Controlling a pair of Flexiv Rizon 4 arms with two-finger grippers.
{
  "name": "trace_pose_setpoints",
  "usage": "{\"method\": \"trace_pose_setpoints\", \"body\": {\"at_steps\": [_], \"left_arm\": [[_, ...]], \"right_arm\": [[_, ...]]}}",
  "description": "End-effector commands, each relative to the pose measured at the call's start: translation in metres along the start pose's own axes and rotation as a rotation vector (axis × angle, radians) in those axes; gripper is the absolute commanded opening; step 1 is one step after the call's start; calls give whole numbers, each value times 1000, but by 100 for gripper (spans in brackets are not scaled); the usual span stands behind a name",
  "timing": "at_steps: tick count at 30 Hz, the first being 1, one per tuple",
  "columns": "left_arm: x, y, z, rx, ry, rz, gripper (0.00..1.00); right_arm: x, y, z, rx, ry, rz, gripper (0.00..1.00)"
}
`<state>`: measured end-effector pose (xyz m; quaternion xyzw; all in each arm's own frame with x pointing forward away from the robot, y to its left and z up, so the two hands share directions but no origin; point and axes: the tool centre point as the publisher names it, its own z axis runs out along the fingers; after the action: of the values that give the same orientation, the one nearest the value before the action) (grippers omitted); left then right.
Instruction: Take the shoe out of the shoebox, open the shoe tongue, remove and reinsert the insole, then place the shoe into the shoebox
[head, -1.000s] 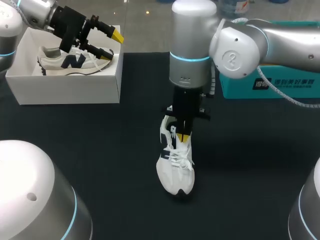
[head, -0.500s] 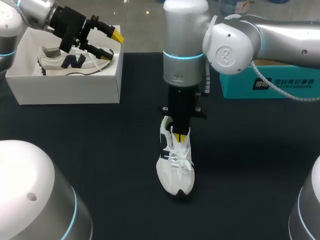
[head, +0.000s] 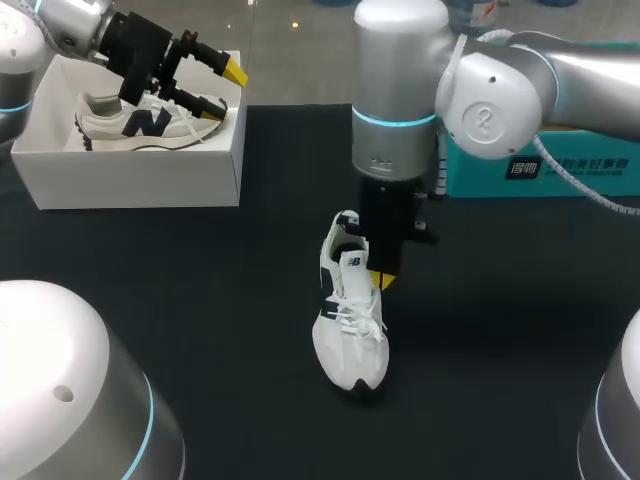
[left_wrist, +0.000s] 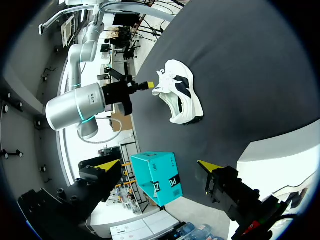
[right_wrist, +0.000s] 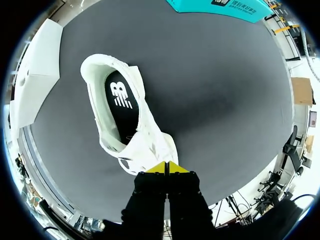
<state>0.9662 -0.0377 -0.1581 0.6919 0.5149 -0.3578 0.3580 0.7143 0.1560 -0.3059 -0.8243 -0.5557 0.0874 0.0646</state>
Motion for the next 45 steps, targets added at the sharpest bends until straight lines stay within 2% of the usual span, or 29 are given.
{"method": "trace_pose_setpoints", "body": {"at_steps": [1,9,18,23,30,34,45], "left_arm": [[0,1,-1,3,2,1,100],[0,1,-1,3,2,1,100],[0,1,-1,3,2,1,100],[0,1,-1,3,2,1,100],[0,1,-1,3,2,1,100],[0,1,-1,3,2,1,100],[0,1,-1,3,2,1,100]], "right_arm": [[3,8,2,13,11,-12,0],[15,19,4,24,14,-45,0],[33,19,0,16,-9,-87,0],[36,28,9,48,-9,-93,0],[41,24,5,39,-17,-107,0],[40,31,10,60,-17,-96,0],[35,8,-3,-2,-17,-88,0]]}}
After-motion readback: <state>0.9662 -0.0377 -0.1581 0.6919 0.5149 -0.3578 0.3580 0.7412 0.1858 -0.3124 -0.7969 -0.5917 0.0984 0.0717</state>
